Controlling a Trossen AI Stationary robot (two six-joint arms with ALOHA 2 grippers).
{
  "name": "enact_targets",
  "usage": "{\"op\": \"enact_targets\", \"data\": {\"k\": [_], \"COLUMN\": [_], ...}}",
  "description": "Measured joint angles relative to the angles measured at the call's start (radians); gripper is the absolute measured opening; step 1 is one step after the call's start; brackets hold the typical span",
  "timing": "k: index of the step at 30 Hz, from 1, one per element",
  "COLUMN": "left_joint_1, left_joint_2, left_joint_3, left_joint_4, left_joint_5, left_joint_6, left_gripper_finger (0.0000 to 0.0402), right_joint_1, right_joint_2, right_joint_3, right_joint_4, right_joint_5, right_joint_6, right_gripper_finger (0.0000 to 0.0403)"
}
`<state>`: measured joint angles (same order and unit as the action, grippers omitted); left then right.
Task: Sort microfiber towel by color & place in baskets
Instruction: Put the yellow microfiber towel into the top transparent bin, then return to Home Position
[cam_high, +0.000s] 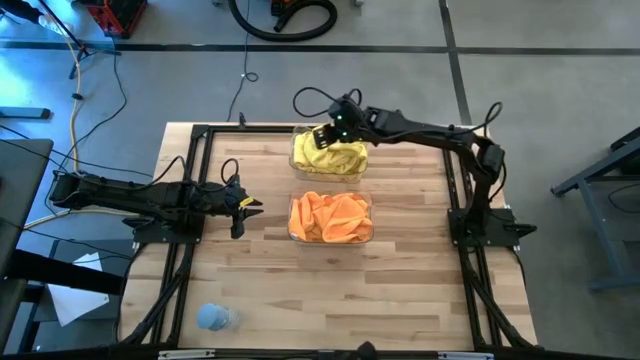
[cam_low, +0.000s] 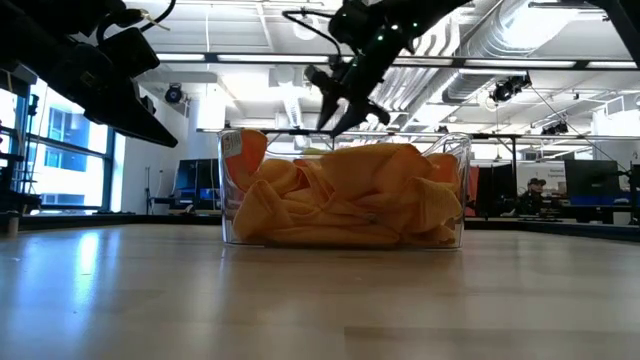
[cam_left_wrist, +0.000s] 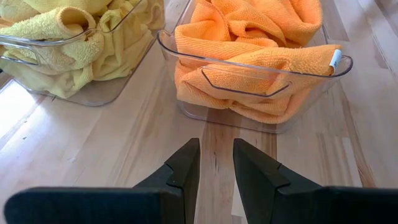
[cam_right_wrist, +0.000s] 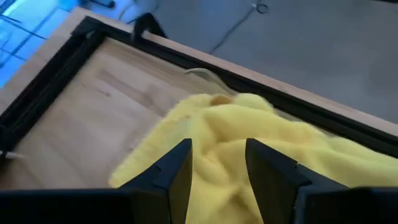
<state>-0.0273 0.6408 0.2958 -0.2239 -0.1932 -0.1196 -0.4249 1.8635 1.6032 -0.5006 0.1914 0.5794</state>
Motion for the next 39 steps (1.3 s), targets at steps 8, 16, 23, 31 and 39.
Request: {"op": "enact_targets", "data": {"k": [8,16,23,31,39], "left_joint_1": [0.0,0.0,0.0,0.0,0.0], "left_joint_2": [0.0,0.0,0.0,0.0,0.0], "left_joint_3": [0.0,0.0,0.0,0.0,0.0], "left_joint_4": [0.003,0.003,0.003,0.002,0.006], "left_joint_5": [0.0,0.0,0.0,0.0,-0.039], "left_joint_6": [0.0,0.0,0.0,0.0,0.026], "left_gripper_finger": [0.0083,0.0083,0.0083,0.0083,0.0083], "right_joint_1": [0.0,-0.02,-0.022,-0.021,-0.007], "right_joint_2": [0.136,0.275,0.286,0.191,0.074], "right_joint_3": [0.0,0.003,0.004,-0.002,-0.002], "right_joint_4": [0.095,0.111,0.113,0.073,0.029], "right_joint_5": [-0.026,-0.098,-0.104,-0.142,-0.12], "right_joint_6": [0.023,0.049,0.049,0.05,0.01], "right_gripper_finger": [0.0145,0.0145,0.0145,0.0145,0.0145]}}
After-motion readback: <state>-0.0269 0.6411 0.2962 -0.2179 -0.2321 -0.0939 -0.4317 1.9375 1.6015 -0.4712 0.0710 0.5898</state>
